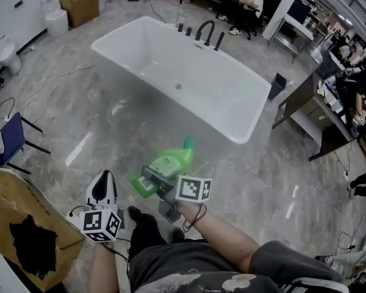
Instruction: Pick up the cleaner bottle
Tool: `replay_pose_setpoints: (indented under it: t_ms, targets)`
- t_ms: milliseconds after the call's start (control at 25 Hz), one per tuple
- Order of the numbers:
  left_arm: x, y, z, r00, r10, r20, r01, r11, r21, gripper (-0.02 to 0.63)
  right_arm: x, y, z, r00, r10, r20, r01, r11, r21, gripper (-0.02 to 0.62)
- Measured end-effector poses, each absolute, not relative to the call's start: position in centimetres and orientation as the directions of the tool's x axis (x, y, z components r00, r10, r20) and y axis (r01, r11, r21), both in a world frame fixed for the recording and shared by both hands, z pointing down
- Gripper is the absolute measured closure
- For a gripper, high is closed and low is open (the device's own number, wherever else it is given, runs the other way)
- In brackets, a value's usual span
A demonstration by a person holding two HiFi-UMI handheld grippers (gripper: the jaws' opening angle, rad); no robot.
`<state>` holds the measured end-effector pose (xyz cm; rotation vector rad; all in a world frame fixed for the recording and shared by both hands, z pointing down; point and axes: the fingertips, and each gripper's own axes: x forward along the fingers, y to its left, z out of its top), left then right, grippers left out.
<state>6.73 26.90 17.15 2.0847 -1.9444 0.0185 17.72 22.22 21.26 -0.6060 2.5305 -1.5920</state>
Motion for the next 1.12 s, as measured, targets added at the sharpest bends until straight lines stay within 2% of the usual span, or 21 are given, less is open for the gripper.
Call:
replay_pose_setpoints:
  t_ms: [480,1120]
  targets:
    - [14.6,30.0,15.6,0.107,-0.975,0.194,-0.981,-0.072,0.179,0.581,24.6,25.8,19.6,-0.928,-0.357,0.111,-0.260,0.405,-0.877,0.394]
    - [17.4,30.7,15.8,0.146,-0.971,0.191,-0.980,-0.116,0.160,0.581,27.8,26.9,19.9,-0.910,-0.402,0.104,-0.275,0.395,-0.876,0.394]
